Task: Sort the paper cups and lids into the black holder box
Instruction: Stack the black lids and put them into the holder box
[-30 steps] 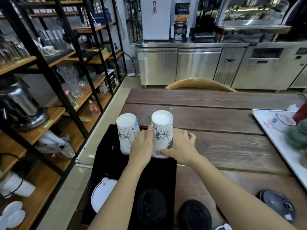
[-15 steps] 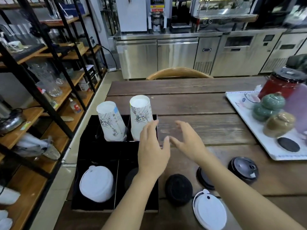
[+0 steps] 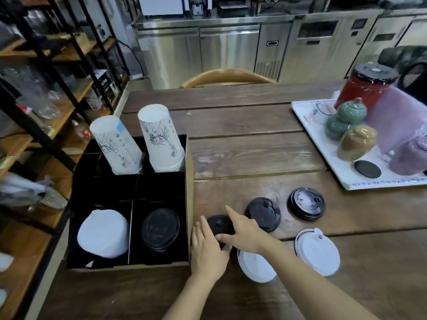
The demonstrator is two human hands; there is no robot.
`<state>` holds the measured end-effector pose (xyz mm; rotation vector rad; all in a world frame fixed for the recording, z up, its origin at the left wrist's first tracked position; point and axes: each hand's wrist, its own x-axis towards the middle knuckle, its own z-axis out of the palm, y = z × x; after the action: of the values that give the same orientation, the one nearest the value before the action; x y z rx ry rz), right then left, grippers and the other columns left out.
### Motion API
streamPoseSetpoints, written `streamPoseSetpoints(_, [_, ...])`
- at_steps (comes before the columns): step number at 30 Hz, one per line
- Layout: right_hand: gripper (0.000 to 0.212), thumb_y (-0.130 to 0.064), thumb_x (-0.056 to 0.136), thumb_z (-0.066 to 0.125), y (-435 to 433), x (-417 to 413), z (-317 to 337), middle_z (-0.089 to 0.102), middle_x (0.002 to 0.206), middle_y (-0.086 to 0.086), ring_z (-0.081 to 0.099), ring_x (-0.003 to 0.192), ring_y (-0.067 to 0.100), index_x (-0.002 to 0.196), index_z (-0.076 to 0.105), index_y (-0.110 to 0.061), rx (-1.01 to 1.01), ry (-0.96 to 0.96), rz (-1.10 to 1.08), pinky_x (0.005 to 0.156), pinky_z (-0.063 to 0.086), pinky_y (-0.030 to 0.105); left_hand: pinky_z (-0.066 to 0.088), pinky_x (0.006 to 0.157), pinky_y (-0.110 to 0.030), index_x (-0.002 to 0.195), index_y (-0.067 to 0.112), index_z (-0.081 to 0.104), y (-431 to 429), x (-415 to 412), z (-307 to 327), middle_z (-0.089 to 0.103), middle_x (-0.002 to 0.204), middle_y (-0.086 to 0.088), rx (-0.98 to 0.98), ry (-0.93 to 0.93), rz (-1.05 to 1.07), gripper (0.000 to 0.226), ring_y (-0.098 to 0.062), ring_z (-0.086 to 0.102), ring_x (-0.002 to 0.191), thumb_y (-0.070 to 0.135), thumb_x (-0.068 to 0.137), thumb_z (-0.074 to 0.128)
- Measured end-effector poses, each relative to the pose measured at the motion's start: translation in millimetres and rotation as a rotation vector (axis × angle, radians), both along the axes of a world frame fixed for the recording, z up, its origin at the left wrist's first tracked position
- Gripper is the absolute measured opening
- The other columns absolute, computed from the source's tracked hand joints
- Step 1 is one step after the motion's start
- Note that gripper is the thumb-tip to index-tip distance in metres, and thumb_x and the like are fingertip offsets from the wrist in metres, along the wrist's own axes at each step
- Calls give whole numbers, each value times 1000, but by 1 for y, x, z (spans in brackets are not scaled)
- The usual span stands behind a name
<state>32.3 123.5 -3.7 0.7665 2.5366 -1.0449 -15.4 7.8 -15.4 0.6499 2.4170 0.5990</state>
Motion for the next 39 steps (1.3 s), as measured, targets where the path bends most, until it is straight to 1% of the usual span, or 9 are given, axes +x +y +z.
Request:
streamPoseSetpoints(4, [84, -41, 86, 58, -3, 5, -9, 24, 157, 6, 23, 143, 26, 150, 11, -13, -42, 4, -16, 116, 22, 45, 17, 118, -38, 149, 10, -2, -3, 2, -7, 12, 159, -9, 86, -45, 65, 91, -24, 10, 147, 33, 88, 60])
streamPoseSetpoints(8, [73, -25, 85, 62, -1, 7, -8, 35, 148, 11, 36, 135, 29, 146, 24, -12, -125, 73, -81, 112, 33, 44, 32, 111, -41, 148, 14, 19, -2, 4, -8, 34, 148, -8, 190, -76, 183, 94, -25, 30, 138, 30, 74, 76])
streamPoseSetpoints(11, [62, -15, 84, 63, 1, 8, -7, 42, 138, 11, 43, 128, 28, 139, 36, -11, -161, 140, -141, 108, 40, 40, 36, 108, -41, 145, 13, 27, 2, 4, -6, 37, 143, -7, 226, -114, 282, 93, -25, 38, 133, 21, 69, 81])
streamPoseSetpoints(16, [56, -11, 85, 64, 5, 14, -4, 40, 138, 10, 47, 126, 28, 136, 42, -9, -283, 201, -294, 108, 41, 40, 46, 100, -42, 132, 14, 48, 6, 0, -3, 51, 131, -7, 348, -276, 461, 72, -27, 52, 120, 6, 69, 80])
streamPoseSetpoints(20, [45, -15, 85, 66, 23, 19, 13, 58, 127, 5, 54, 115, 19, 128, 52, -11, -325, 339, -348, 96, 47, 34, 43, 93, -31, 134, 7, 44, 20, -2, 20, 53, 134, -10, 530, -352, 571, 69, -25, 50, 123, 0, 73, 75])
streamPoseSetpoints(25, [33, -13, 85, 67, 60, 27, 42, 63, 113, 6, 59, 109, 23, 116, 60, -10, -361, 563, -532, 93, 51, 39, 43, 93, -36, 137, 9, 37, 58, -9, 57, 57, 121, -10, 638, -415, 540, 75, -22, 54, 107, 10, 74, 77])
streamPoseSetpoints(28, [29, -19, 83, 69, 78, 34, 45, 68, 110, 6, 63, 105, 23, 111, 64, -13, -368, 605, -593, 93, 52, 44, 46, 100, -47, 123, 8, 52, 80, -14, 66, 61, 120, -11, 653, -459, 508, 55, -26, 59, 111, 11, 74, 77])
streamPoseSetpoints(31, [27, -22, 84, 67, 90, 42, 38, 70, 108, 6, 65, 103, 23, 109, 65, -13, -315, 580, -624, 92, 53, 44, 49, 98, -47, 108, 12, 57, 99, -13, 64, 63, 113, -9, 625, -459, 447, 37, -24, 60, 105, 12, 76, 75])
streamPoseSetpoints(39, [28, -25, 87, 63, 91, 56, 4, 72, 105, 5, 66, 99, 20, 110, 67, -11, -255, 411, -659, 88, 56, 38, 49, 95, -44, 120, 6, 54, 112, -3, 24, 62, 124, -13, 434, -455, 399, 48, -26, 58, 107, 17, 78, 74])
